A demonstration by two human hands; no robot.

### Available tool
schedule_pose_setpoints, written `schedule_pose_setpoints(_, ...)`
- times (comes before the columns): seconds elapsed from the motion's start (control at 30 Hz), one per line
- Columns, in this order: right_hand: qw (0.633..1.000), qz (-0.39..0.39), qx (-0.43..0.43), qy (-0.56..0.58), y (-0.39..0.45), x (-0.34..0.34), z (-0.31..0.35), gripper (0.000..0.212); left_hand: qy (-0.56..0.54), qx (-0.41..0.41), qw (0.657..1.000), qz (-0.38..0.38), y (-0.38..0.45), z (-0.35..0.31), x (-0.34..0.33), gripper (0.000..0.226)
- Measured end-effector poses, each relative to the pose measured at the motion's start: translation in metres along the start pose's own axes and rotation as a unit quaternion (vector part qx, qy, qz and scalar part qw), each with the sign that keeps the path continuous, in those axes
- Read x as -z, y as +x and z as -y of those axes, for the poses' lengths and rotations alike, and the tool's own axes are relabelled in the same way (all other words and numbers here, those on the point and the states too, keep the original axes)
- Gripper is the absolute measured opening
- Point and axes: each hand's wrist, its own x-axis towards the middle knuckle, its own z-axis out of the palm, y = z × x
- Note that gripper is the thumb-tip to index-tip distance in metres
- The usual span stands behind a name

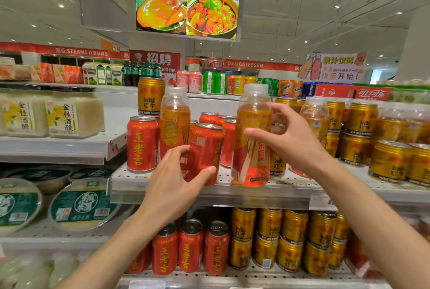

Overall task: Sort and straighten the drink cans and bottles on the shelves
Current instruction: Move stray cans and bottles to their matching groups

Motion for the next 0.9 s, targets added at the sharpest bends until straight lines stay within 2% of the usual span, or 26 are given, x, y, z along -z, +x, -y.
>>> schedule_pose_setpoints(0.17, 1.000, -0.004, -0.015, -0.001, -0.013, 0.010, -0.012, 0.086, 0.084, -0.018, 0.996, -0.003, 0.011, -0.018, -0.011, 0.062)
schedule_pose_setpoints(0.27, 1.000, -0.013, -0.016, -0.003, -0.015, 0.015, -0.015, 0.082, 0.117, -0.016, 0.993, 0.008, 0.016, -0.024, -0.017, 0.055)
schedule_pose_setpoints(0.43, 1.000, -0.015, -0.019, 0.008, -0.018, 0.016, -0.017, 0.079, 0.140, -0.011, 0.990, -0.012, 0.019, -0.029, -0.023, 0.062)
schedule_pose_setpoints(0.6, 0.999, -0.018, -0.022, 0.015, -0.020, 0.015, -0.015, 0.084, 0.060, -0.027, 0.998, -0.005, 0.015, -0.010, -0.021, 0.071)
schedule_pose_setpoints(0.73, 0.999, -0.041, -0.028, 0.008, -0.027, 0.010, -0.011, 0.080, -0.005, -0.068, 0.997, -0.033, 0.003, 0.001, -0.012, 0.045)
schedule_pose_setpoints(0.8, 0.998, -0.058, -0.037, 0.016, -0.032, 0.009, -0.008, 0.078, -0.042, -0.078, 0.996, 0.004, -0.007, -0.003, -0.010, 0.040)
schedule_pose_setpoints(0.9, 0.993, -0.077, -0.068, 0.064, -0.044, 0.003, -0.006, 0.074, -0.086, -0.097, 0.986, 0.105, -0.023, -0.010, -0.017, 0.055)
